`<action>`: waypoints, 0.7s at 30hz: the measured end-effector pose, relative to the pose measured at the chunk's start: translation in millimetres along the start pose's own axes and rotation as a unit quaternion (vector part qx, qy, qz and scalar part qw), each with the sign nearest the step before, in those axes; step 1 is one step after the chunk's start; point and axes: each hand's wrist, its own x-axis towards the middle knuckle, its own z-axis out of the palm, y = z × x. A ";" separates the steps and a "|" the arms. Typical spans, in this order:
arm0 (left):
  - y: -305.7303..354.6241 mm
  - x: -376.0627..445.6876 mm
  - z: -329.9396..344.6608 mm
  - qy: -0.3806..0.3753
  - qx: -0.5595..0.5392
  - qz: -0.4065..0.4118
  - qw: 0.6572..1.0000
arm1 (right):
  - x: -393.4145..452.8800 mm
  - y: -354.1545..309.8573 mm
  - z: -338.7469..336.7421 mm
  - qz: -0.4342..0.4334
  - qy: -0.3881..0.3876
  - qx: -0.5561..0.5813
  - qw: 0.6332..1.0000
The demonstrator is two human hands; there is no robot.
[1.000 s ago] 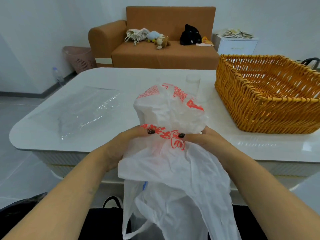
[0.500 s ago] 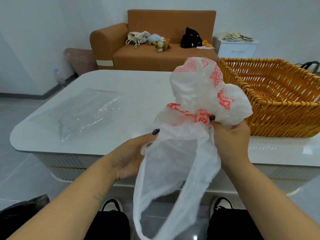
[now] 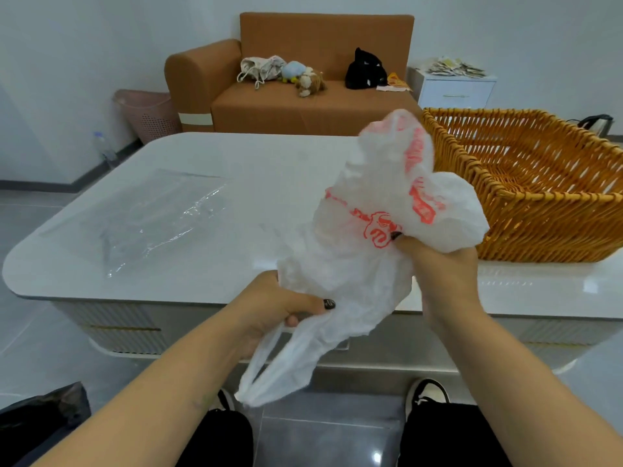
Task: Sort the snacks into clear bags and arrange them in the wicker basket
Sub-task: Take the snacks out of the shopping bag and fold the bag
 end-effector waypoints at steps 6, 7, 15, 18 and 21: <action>6.1 2.8 -19.0 0.004 -0.024 0.035 0.999 | 13.0 8.4 -12.7 0.213 -0.070 0.107 0.969; 5.5 2.4 -20.7 -0.006 -0.024 0.031 0.999 | 10.7 6.9 -11.7 0.222 -0.102 0.142 0.959; 7.0 4.6 -20.4 -0.026 -0.079 -0.051 0.995 | 0.2 7.6 -8.1 -0.013 -0.016 -0.006 1.000; 6.5 5.6 -24.3 -0.043 -0.174 -0.084 0.980 | -1.1 9.3 -12.6 -0.176 -0.019 -0.134 0.975; 8.6 4.1 -26.0 -0.051 -0.239 -0.132 0.961 | 0.3 18.3 -21.8 -0.374 -0.087 -0.344 0.857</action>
